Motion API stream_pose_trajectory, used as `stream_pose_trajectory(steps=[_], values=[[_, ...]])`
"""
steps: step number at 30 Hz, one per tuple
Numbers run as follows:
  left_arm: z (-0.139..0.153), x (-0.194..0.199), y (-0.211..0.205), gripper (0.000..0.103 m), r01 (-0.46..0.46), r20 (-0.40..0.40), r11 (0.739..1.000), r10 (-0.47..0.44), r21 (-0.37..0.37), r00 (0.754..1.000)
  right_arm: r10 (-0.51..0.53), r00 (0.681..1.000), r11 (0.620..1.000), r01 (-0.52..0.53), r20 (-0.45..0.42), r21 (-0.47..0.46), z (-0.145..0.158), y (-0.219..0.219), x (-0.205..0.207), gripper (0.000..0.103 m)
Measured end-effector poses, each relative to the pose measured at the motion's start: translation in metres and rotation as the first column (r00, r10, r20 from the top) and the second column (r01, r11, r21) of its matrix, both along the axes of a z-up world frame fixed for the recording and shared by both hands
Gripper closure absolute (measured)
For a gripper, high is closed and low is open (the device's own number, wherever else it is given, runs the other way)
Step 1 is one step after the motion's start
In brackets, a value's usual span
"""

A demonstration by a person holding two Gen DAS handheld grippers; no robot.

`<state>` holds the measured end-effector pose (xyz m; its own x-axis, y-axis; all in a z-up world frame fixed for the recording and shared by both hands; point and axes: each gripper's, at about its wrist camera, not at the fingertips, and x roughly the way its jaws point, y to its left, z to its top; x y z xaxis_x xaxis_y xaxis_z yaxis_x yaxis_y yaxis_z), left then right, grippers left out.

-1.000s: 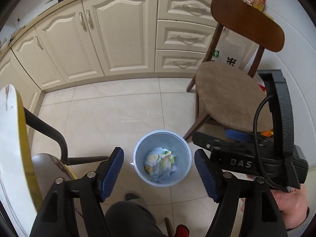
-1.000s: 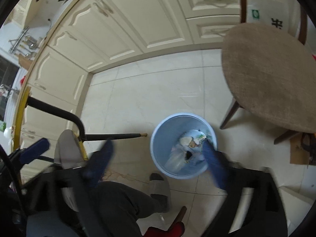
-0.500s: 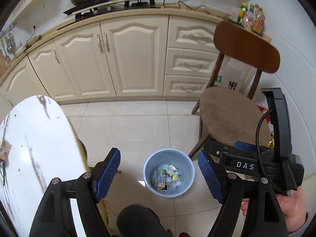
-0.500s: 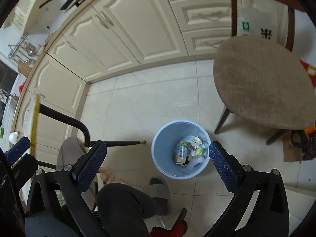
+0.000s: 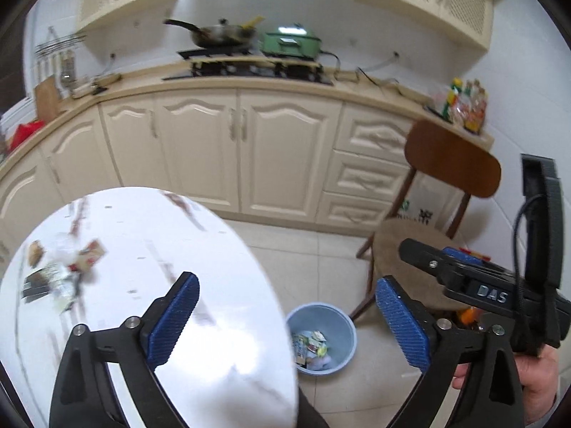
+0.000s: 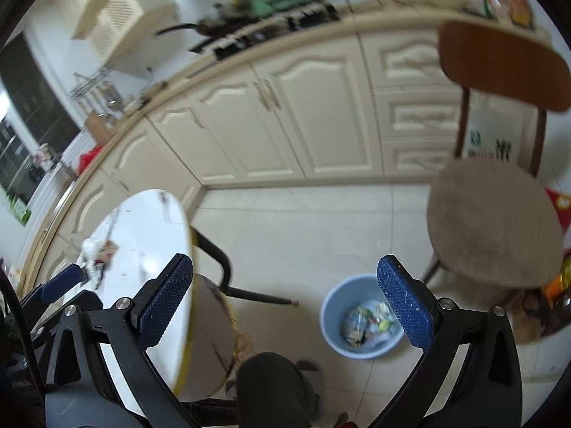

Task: Collect trash
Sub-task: 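Move both tools back over the table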

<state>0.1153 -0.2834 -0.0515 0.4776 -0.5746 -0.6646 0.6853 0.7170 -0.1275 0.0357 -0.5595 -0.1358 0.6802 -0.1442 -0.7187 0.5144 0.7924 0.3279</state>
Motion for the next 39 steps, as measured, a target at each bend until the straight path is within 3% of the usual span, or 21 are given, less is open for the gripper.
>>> stream_pose_trajectory(steps=[8,16,24,31,35,39], values=[[0.02,-0.035,0.091,0.001,-0.149,0.081,0.989,0.149,-0.012,0.985,0.16,0.984,0.98,-0.148,0.084,-0.133,0.062,0.094,0.023,0.0],[0.034,-0.074,0.171,0.001,-0.343,0.163,0.938,0.346,-0.047,0.924,0.298,0.947,0.936,-0.265,0.118,-0.232,0.09,0.182,0.043,0.0],[0.041,-0.117,0.243,0.001,-0.488,0.174,0.865,0.502,-0.116,0.847,0.421,0.898,0.882,-0.372,0.128,-0.29,0.101,0.256,0.055,0.0],[0.027,-0.136,0.28,0.001,-0.597,0.145,0.793,0.609,-0.119,0.78,0.51,0.855,0.827,-0.459,0.092,-0.326,0.096,0.299,0.075,0.0],[0.018,-0.131,0.292,0.001,-0.63,0.113,0.771,0.637,-0.096,0.763,0.535,0.842,0.809,-0.488,0.067,-0.328,0.088,0.31,0.091,0.0],[0.015,-0.107,0.286,0.001,-0.633,0.092,0.772,0.636,-0.065,0.766,0.541,0.84,0.803,-0.504,0.034,-0.317,0.076,0.31,0.115,0.0]])
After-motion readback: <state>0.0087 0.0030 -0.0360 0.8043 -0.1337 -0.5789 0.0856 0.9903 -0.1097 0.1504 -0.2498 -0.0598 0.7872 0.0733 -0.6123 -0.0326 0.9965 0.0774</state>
